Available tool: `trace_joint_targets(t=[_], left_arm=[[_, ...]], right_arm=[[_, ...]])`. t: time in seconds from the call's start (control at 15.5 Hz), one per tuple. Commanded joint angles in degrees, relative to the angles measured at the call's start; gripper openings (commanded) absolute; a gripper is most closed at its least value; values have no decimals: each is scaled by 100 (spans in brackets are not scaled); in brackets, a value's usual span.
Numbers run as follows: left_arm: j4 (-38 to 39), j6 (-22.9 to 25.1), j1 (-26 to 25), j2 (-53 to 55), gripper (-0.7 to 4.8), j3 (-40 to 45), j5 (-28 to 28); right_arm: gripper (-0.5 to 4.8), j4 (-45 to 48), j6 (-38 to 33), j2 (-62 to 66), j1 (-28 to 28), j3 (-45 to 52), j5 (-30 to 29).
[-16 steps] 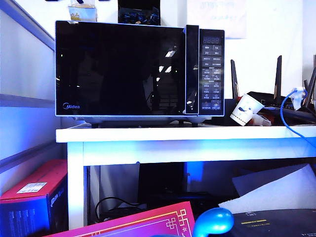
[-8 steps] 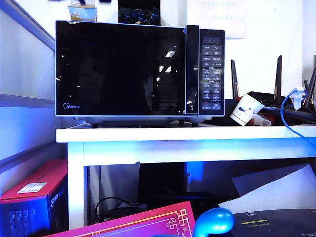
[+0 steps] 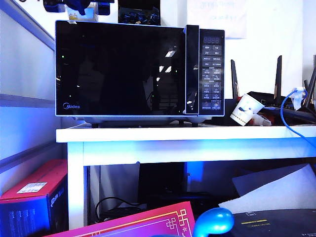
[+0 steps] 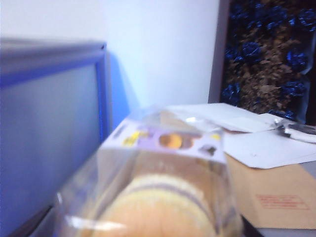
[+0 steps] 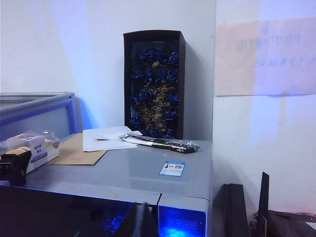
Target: Open the microwave door, place the box of snacks from the top of the microwave inside, then close the microwave door.
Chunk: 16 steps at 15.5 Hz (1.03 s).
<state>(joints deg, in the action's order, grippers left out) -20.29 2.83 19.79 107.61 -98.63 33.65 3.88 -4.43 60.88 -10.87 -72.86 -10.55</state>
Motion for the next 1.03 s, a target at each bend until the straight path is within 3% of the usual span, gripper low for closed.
trace_joint_targets(t=[0.06, 1.03], left_arm=[[42, -155, -2, 61, 479, -9, -7], [282, -125, -2, 234, 479, -13, -153]], right_arm=[[-6, 116, 15, -20, 0, -31, -11], [-6, 125, 15, -22, 0, -31, -11]])
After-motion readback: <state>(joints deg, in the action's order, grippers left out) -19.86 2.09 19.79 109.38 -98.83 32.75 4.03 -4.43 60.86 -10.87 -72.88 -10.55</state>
